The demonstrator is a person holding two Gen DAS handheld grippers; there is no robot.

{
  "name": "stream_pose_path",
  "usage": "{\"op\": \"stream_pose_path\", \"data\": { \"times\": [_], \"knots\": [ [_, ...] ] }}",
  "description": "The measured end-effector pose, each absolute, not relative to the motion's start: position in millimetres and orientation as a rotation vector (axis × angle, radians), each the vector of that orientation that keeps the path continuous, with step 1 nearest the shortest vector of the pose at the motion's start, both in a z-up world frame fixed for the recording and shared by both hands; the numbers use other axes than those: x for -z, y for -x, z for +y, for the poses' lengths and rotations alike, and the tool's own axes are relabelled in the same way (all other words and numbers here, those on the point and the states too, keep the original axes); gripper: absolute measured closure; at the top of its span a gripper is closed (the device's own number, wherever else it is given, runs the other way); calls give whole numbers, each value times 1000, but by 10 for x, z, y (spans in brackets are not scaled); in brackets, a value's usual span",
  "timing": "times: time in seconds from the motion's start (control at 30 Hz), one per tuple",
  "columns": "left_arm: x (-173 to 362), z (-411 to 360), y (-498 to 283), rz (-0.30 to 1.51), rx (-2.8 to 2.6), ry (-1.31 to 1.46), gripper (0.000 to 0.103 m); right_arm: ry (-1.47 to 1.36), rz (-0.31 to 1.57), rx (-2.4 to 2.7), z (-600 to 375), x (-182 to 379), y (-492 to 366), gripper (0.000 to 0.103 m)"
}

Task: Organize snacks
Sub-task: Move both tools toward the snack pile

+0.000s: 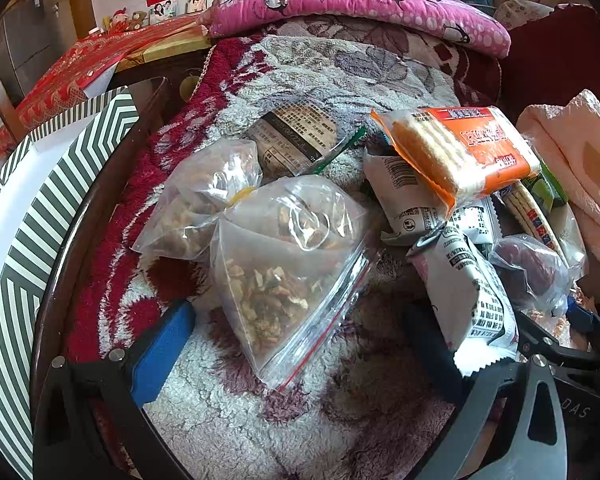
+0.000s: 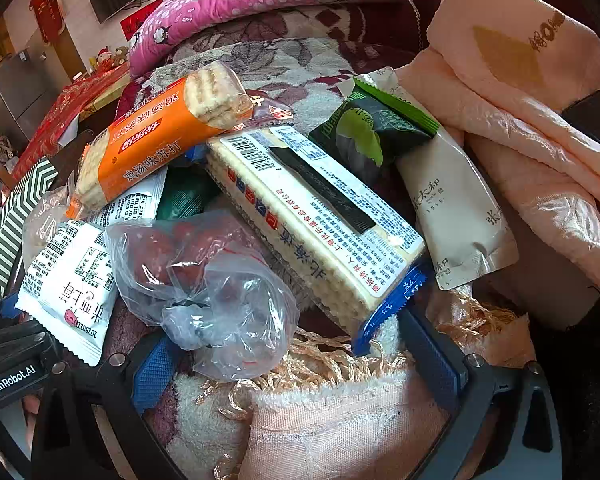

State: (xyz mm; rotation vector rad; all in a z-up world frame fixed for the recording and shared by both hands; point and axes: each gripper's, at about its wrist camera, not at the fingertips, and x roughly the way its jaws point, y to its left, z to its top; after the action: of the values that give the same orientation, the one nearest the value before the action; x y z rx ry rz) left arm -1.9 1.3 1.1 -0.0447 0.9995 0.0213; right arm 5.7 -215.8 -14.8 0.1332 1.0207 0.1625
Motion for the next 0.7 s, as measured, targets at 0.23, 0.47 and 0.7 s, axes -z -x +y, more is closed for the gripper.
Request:
{"op": "stream_pose_path", "data": {
  "times": [0.23,0.47,0.7],
  "knots": [
    [-7,13,27,1000,-21,44,0,-134,1021,-163,-2173,156,-58,1],
    [0,3,13,1001,-21,45,0,-134,1021,-163,-2188,155,-61,1],
    [-60,67,72,1018,-10,52,0,-129,1028,-164,-2144,116,-53,1]
  ]
}}
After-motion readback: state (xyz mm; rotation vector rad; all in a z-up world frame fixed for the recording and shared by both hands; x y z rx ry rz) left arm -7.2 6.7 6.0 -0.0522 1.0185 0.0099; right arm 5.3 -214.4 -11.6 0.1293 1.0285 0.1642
